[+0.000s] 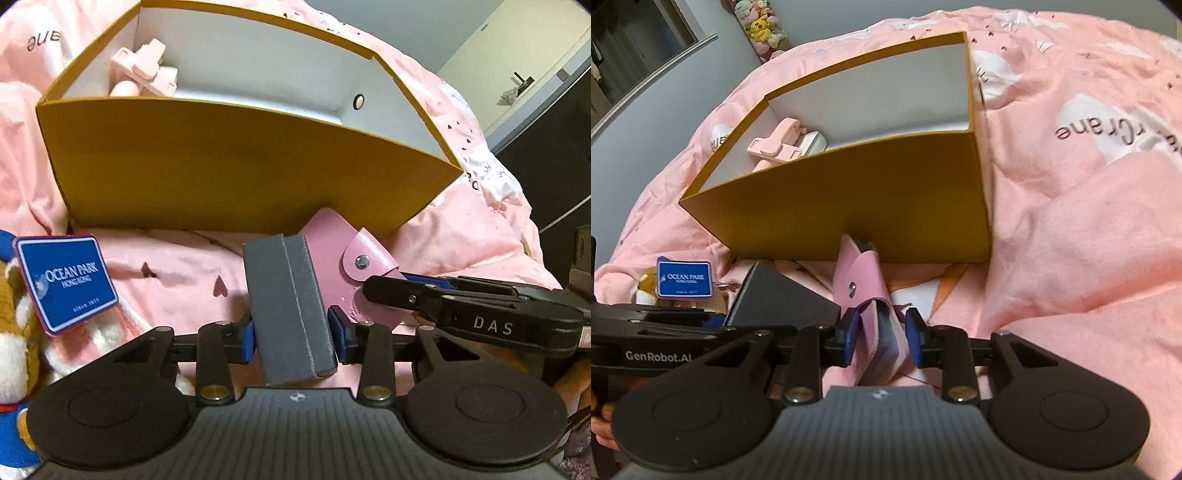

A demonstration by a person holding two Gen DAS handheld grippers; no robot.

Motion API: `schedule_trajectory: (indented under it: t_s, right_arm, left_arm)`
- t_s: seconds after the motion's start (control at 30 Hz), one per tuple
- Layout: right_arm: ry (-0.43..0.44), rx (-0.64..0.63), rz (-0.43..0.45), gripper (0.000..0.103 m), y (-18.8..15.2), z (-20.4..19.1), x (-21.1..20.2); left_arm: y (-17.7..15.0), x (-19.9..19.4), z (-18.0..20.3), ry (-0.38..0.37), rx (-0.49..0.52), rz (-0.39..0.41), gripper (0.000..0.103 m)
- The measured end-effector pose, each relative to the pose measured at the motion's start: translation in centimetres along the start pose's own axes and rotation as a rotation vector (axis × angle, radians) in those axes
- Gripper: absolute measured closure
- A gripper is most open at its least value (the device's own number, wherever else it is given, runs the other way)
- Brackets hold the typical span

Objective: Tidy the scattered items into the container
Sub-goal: 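Carry the pink wallet with the right tool while the left tool lifts the grey case over the box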

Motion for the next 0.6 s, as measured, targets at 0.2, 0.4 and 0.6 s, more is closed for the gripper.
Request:
schedule_trajectory:
  t_s: [0.2,0.4,0.6]
  right_arm:
    - [0.011,-0.031,-0.019,0.069,1.0,-0.5,1.3]
    - [0.012,-0.052,-0.019,0.079,1.0,-1.1,1.0]
    - [0.006,-0.043,0.016,0.080,0.8,-2.2,-0.7]
  left_arm:
    - [0.1,-1.5,0.0,0.073,0.041,0.053,0.059]
    - [0.3,-2.7,-0.4,0.096,0.037,0.093,0.059]
    - [0.5,-4.5,-0.3,0.095,0.046,0.147,0.059]
Point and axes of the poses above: each gripper's, at about its wrist camera, not at the fingertips, and x roughly the way its jaws point, z to its right, y to its top, the point moved 1 cm from there along x, roughly the way its jaws point, and after that the axes turned 1 degree about y, right-handed, at the moved point
